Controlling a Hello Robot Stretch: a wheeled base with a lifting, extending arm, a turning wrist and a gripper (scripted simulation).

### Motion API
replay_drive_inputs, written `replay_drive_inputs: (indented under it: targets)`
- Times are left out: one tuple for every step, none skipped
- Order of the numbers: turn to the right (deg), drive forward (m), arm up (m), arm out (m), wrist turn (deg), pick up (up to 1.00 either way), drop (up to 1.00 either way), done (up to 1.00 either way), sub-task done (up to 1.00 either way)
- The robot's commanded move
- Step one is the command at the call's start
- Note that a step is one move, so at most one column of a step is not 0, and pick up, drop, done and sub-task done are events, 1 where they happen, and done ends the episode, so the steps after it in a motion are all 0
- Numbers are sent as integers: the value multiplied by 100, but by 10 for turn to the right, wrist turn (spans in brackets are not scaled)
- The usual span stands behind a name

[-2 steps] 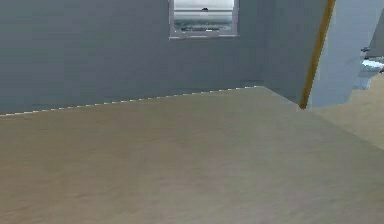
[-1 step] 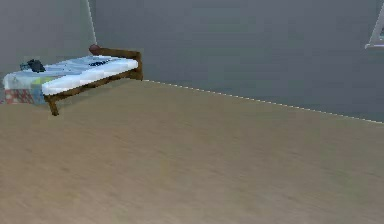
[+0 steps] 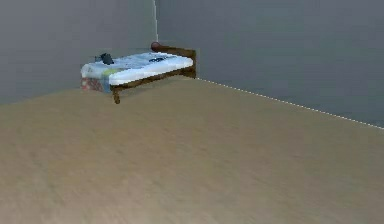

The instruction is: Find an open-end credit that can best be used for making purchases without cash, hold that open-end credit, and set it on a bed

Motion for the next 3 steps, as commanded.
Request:
replay_drive_inputs:
  targets:
    - [0, 30, 0, 0, 0, 0, 0, 0, 0]
    - [0, 100, 0, 0, 0, 0, 0, 0, 0]
    - [0, 100, 0, 0, 0, 0, 0, 0, 0]
